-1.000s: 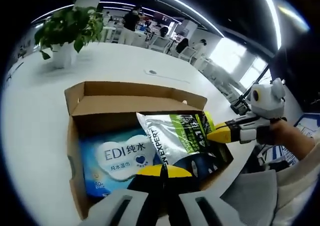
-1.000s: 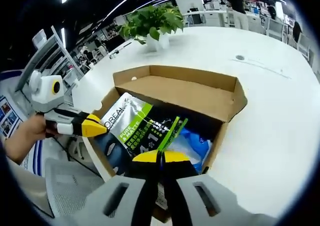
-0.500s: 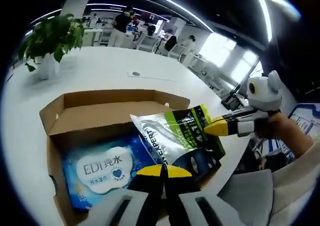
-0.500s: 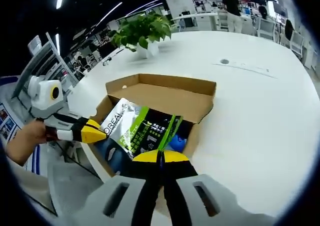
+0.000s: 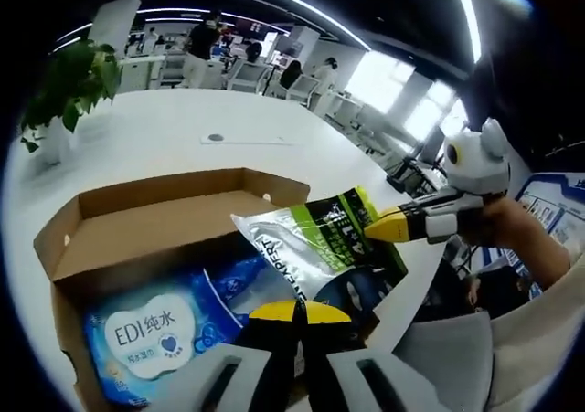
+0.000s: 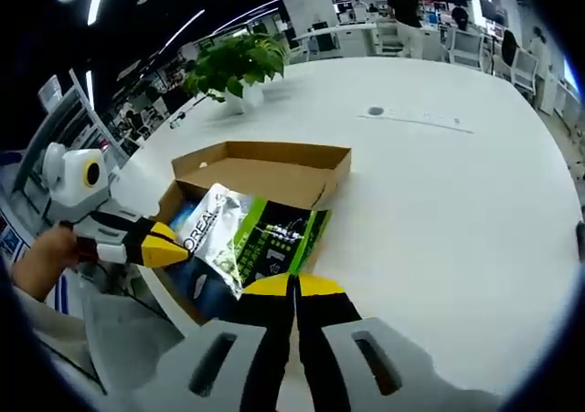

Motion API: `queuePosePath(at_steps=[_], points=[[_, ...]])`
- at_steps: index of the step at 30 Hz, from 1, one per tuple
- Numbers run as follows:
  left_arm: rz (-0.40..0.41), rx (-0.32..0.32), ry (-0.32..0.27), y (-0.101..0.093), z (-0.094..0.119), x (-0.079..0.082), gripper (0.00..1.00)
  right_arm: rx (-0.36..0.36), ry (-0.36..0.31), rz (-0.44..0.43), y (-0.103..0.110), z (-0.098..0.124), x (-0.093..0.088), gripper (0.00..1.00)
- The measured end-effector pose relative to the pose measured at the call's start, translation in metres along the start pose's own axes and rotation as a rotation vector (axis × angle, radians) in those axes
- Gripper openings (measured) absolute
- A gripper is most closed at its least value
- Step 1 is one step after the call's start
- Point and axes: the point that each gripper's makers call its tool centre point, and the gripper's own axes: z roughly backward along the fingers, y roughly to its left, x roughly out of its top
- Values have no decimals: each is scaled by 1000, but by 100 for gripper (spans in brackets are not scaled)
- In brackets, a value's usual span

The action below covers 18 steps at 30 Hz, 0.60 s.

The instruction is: Operate the shoe box by opening the lid, removing the specified soft item, and placing it in the target area until the item is outside and the box remains undamaged.

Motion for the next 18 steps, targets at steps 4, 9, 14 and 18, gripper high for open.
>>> queuePosePath(at_steps=[4,9,14,18], points=[[-16,-16,13,-8,-9,1,0,-9,5,-8,-10,5,-2,0],[-24,-28,30,-17,-19,2,0,-26,5,-20,-21,10,-4,0],[-33,-42,38,-26,-28,6,0,-44,4,-26,-32,15,-5,0],[-44,-55,43,-33,-34,9,0,-53,-2,-38,-41,19,-6,0]])
